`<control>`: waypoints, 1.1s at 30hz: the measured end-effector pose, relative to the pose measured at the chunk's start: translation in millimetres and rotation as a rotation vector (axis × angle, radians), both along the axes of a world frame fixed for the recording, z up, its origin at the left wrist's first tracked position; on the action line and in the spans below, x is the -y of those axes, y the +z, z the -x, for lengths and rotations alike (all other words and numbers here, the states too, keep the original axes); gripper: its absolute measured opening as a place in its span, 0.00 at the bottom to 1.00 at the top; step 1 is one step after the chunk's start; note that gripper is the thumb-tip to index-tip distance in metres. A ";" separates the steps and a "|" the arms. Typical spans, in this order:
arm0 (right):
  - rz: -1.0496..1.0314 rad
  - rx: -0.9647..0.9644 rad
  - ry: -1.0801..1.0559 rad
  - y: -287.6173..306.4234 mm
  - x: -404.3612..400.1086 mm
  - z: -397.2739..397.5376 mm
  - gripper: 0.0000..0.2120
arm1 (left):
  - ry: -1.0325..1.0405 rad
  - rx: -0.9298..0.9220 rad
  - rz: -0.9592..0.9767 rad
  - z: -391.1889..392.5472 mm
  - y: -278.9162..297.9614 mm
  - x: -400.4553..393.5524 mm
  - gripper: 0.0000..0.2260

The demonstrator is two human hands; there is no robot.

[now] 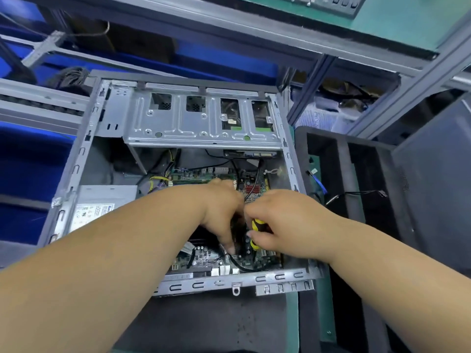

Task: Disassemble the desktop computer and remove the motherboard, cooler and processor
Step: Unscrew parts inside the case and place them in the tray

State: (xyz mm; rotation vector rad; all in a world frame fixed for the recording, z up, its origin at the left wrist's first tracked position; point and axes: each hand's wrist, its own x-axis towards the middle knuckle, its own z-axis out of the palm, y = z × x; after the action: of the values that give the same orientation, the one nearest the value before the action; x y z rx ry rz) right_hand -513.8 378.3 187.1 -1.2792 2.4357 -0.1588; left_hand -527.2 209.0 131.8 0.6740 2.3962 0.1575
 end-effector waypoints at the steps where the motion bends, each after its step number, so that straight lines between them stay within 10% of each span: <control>1: -0.001 0.010 0.009 -0.4 0.6 1.4 0.09 | 0.007 0.025 0.001 0.8 0.6 0.5 0.34; 21: 0.107 0.067 -0.009 6.6 -2.9 11.0 0.05 | -0.135 0.119 0.148 -5.9 7.9 -9.3 0.15; 33: 0.330 0.041 -0.063 45.1 4.1 21.5 0.03 | 0.116 -0.086 -0.277 0.4 15.1 11.7 0.10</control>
State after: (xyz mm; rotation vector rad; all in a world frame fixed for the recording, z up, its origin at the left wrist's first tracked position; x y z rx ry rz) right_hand -535.3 374.2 232.2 -1.3137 2.4879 -0.6206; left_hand -527.6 197.3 146.9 0.6767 2.5224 0.5268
